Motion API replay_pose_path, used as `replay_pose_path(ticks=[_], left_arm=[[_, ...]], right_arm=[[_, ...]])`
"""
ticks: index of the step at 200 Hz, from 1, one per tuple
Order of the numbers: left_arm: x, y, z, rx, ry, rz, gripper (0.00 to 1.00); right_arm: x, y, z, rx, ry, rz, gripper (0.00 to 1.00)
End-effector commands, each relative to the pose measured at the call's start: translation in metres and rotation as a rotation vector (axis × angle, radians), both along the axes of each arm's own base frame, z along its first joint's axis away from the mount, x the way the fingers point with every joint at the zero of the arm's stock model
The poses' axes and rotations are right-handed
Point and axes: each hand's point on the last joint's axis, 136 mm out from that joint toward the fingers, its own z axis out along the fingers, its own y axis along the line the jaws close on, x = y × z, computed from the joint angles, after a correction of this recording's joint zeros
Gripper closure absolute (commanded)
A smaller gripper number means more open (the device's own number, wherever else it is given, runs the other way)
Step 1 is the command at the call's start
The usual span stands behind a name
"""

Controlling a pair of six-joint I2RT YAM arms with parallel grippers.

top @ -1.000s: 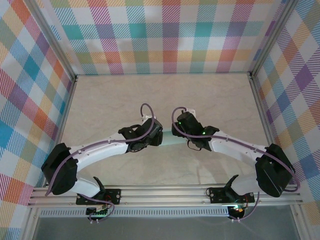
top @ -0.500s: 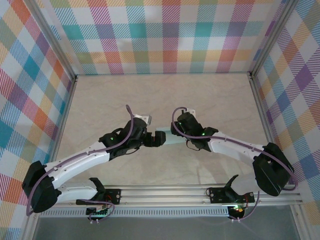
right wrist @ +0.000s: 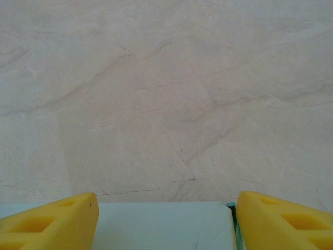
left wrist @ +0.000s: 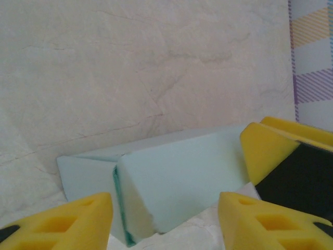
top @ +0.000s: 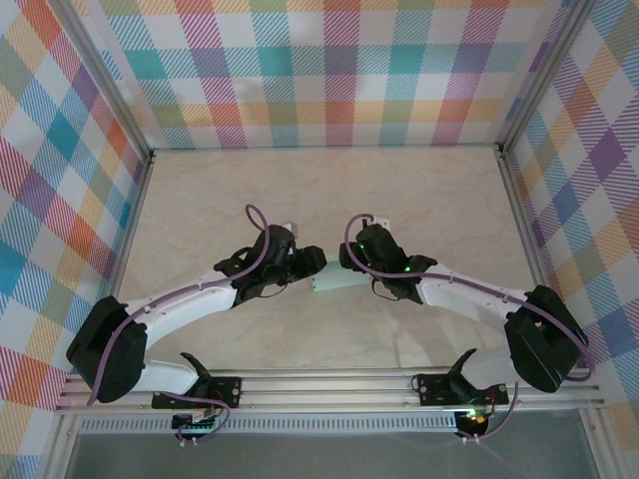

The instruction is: Fold the paper box

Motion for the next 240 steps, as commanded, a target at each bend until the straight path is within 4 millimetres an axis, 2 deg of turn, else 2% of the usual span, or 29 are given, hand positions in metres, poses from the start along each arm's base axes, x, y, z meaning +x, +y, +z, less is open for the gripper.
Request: replay_pose_path(ticks=[1,53,96,136,163,210,228,240], left_arm=[[-0.003,0.005,-0.019,-0.004,0.046,0.016,0.49],[-0.012,0.015,-0.045,0.032,0.098,0.036,0.59],[-0.012,0.017,-0.048,0.04,0.105,0.039,0.62],[-0.011,0.017,-0.05,0.042,0.108,0.039,0.61],[-0.011,0.017,-0.051,0.045,0.111,0.033,0.61],[-0.01,0.017,-0.05,0.049,0.105,0.033,0.61],[-0.01,0.018,-0.051,0.053,0.108,0.03,0.62],[-0.009,0.017,-0.051,0.054,0.107,0.029,0.61]], right_arm=[[-0.014,-0.002,-0.018,-0.018,0.07,0.041,0.29],[-0.013,0.0,-0.006,0.043,0.073,0.046,0.29],[-0.014,-0.004,0.016,0.285,0.119,0.047,0.28],[-0.018,-0.017,0.005,0.389,0.188,0.016,0.28],[-0.016,-0.018,0.002,0.426,0.206,0.009,0.41],[-0.016,-0.023,-0.005,0.423,0.231,-0.016,0.8],[-0.015,-0.024,-0.003,0.419,0.227,-0.02,0.79],[-0.014,-0.024,0.001,0.416,0.218,-0.017,0.66]])
